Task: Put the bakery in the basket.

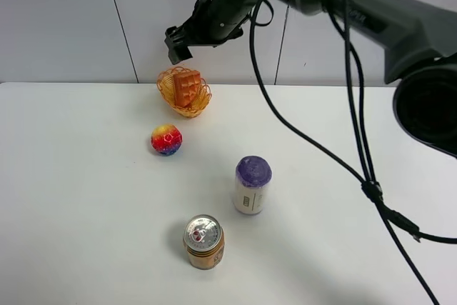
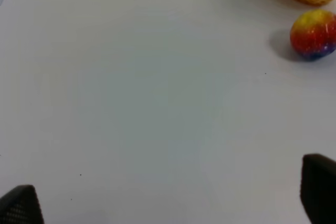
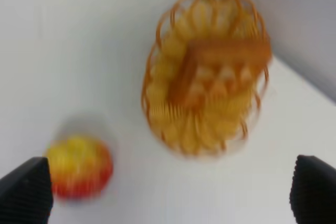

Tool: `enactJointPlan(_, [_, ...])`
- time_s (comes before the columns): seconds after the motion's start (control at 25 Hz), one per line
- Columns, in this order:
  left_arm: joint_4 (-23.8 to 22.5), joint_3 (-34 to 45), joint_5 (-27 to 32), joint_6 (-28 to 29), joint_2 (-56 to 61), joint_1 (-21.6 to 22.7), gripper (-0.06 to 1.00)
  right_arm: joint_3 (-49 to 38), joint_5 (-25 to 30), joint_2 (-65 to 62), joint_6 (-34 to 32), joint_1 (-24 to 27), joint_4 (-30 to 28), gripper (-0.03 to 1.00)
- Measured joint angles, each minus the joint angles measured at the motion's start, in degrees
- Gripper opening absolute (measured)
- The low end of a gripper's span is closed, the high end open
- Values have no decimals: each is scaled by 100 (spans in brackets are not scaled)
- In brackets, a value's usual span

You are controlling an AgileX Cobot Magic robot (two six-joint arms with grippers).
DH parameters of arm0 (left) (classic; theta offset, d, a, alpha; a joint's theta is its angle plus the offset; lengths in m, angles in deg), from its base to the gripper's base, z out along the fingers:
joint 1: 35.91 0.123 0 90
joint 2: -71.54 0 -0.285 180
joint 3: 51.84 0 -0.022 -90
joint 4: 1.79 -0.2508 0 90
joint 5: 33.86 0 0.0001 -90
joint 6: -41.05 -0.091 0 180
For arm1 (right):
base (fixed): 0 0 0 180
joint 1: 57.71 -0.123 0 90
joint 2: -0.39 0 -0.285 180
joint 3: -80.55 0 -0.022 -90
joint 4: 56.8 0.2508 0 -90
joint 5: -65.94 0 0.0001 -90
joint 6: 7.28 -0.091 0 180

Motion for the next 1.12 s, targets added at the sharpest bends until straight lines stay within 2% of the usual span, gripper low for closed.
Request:
enactJointPlan(0.16, [0, 0, 0, 0, 0, 0, 99, 0, 1234, -328, 0, 0, -291, 89])
enactJointPlan(0.2, [0, 0, 0, 0, 0, 0, 99, 0, 1399, -389, 0, 0, -382, 89])
enactJointPlan(0.36, [0, 0, 0, 0, 0, 0, 99, 0, 1547, -640, -60, 0, -783, 89])
enactJointPlan(0.52, [0, 0, 0, 0, 0, 0, 99, 0, 1556, -1027, -140, 20, -904, 89])
enactJointPlan(0.64, [0, 0, 0, 0, 0, 0, 99, -113, 1547, -1441, -252, 231, -938, 89])
enactJointPlan(0.76, [0, 0, 0, 0, 0, 0, 99, -823, 1542, -2099, -435, 592, -1122, 89])
enactJointPlan(0.92, [0, 0, 0, 0, 0, 0, 99, -2412, 1548, -3172, -519, 1233, -1207, 89])
enactJointPlan(1.12, [0, 0, 0, 0, 0, 0, 99, -3912, 1588, -4378, -595, 2356, -1213, 89])
